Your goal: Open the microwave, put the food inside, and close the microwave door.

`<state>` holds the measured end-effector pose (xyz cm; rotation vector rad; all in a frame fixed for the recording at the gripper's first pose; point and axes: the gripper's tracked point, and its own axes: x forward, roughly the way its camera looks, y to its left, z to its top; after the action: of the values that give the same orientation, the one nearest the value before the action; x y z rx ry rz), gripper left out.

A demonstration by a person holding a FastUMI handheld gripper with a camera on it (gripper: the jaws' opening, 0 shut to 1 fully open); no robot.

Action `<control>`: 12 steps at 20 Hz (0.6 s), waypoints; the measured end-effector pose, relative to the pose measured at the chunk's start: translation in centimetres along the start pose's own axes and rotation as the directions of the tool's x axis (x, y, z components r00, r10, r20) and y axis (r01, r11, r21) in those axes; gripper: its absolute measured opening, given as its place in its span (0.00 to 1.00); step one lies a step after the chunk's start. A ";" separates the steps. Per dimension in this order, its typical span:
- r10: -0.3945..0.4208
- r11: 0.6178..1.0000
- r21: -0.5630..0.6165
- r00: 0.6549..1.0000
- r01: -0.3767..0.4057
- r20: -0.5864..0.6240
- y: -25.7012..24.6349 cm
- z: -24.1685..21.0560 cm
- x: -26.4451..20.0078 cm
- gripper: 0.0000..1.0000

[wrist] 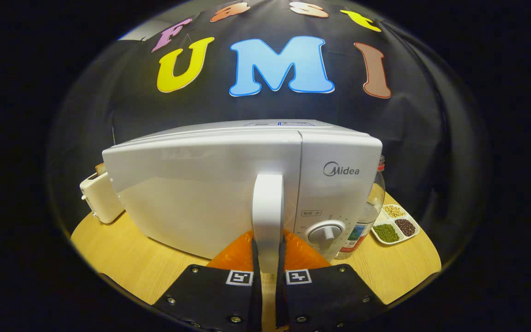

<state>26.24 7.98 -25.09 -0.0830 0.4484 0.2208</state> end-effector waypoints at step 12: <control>-0.032 0.994 -0.102 0.999 0.036 0.034 1.4 -1.8 -4.5 0.06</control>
<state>21.14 8.25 -24.80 -0.1877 0.4031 0.2114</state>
